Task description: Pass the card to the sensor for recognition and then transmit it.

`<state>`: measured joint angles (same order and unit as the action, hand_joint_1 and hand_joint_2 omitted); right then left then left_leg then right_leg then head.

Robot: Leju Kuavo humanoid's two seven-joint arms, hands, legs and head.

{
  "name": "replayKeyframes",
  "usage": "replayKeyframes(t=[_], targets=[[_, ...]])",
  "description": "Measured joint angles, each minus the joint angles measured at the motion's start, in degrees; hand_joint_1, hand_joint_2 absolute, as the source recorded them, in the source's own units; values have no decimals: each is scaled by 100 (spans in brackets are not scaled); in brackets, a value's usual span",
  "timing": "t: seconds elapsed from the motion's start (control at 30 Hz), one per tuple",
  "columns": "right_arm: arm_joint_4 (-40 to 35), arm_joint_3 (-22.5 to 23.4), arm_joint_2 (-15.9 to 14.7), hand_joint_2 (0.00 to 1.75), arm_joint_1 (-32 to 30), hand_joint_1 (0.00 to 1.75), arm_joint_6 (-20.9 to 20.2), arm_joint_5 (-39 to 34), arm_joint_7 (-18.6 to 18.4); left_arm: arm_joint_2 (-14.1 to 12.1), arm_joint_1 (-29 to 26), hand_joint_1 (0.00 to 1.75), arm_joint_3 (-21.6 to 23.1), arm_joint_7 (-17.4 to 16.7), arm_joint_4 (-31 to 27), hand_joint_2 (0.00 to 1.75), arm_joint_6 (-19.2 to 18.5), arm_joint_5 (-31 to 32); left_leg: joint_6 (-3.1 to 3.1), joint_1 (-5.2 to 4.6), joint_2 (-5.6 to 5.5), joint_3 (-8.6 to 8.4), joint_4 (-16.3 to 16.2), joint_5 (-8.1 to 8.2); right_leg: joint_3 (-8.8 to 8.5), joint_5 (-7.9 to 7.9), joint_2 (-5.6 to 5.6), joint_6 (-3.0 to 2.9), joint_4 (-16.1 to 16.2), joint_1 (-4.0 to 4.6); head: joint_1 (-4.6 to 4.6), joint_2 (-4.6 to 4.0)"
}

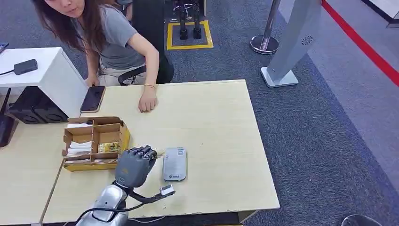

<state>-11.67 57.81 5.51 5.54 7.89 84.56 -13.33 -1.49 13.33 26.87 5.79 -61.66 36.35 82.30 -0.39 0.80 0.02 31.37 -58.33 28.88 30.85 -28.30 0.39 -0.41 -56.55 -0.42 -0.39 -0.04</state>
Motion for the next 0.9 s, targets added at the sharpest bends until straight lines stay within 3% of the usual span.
replayKeyframes(t=[0.2,0.5,0.9], targets=[[0,-7,0,175,4,0,2,55,-15,-28,220,175,295,-371,358,175,11,511,0,0,0,1,0,0,0,0,-2,0,0,0,0,0],[0,-6,0,175,6,0,9,81,-15,-17,377,175,483,-380,605,175,11,537,0,0,0,1,0,0,0,0,-2,0,0,0,0,0],[0,-5,-2,175,6,0,28,87,4,55,452,175,673,99,789,175,-26,-284,0,0,0,1,0,0,0,0,-1,0,0,0,0,0]])
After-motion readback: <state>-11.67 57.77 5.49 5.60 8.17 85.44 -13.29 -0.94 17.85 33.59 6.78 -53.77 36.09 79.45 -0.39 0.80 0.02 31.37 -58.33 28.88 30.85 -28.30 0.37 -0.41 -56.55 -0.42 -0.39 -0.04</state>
